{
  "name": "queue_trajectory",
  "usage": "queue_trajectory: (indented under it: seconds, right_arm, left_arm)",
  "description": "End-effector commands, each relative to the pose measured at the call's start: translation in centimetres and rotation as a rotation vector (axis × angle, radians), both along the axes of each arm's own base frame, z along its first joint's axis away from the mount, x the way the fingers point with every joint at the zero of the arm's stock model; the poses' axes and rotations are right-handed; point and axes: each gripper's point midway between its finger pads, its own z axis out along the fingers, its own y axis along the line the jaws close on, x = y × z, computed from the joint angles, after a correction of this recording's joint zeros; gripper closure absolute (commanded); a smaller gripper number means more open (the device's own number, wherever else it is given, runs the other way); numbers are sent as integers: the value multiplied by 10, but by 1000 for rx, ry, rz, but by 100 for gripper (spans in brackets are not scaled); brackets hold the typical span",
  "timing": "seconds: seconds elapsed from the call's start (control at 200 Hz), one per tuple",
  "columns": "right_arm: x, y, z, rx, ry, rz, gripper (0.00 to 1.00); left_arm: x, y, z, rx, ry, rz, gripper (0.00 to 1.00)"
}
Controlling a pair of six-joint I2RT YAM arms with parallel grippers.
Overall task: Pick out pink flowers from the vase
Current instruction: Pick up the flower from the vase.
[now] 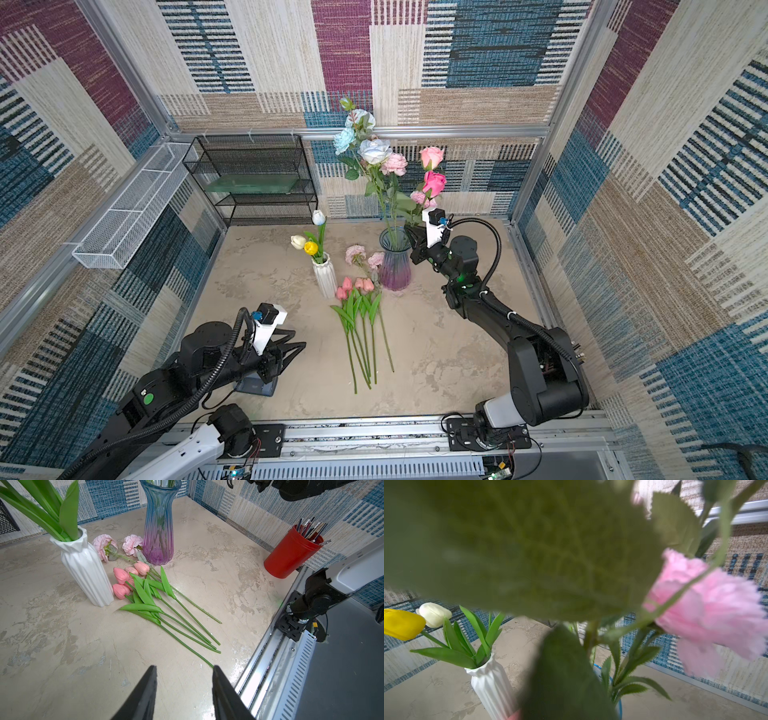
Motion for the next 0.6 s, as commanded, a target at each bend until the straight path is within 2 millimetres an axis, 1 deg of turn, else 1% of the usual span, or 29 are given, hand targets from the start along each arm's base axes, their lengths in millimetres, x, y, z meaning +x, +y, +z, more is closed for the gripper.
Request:
queue_trajectory:
  seconds: [0.0, 0.115, 0.27, 0.371, 0.456, 0.551, 0.596]
  right_arm:
    - [-7, 7, 15, -19, -51, 30, 94]
    - [-12, 11, 27, -49, -72, 33, 96]
    - [-21, 12, 60, -95, -126, 22, 97]
    - [-28, 12, 94, -125, -173, 9, 96]
    - [-39, 11, 126, -135, -224, 5, 96]
    - [-58, 14, 162, -142, -305, 30, 97]
    - [-68, 17, 176, -136, -336, 48, 97]
  left_arm:
    - [3, 2, 11, -2, -52, 5, 55]
    - [2, 4, 18, -7, -68, 10, 55]
    - [2, 12, 31, -5, -100, 37, 54]
    - [3, 14, 44, -17, -125, 47, 49]
    - [2, 13, 55, -38, -144, 41, 45]
    - [3, 9, 67, -55, -165, 29, 42]
    - [5, 8, 73, -57, -177, 29, 41]
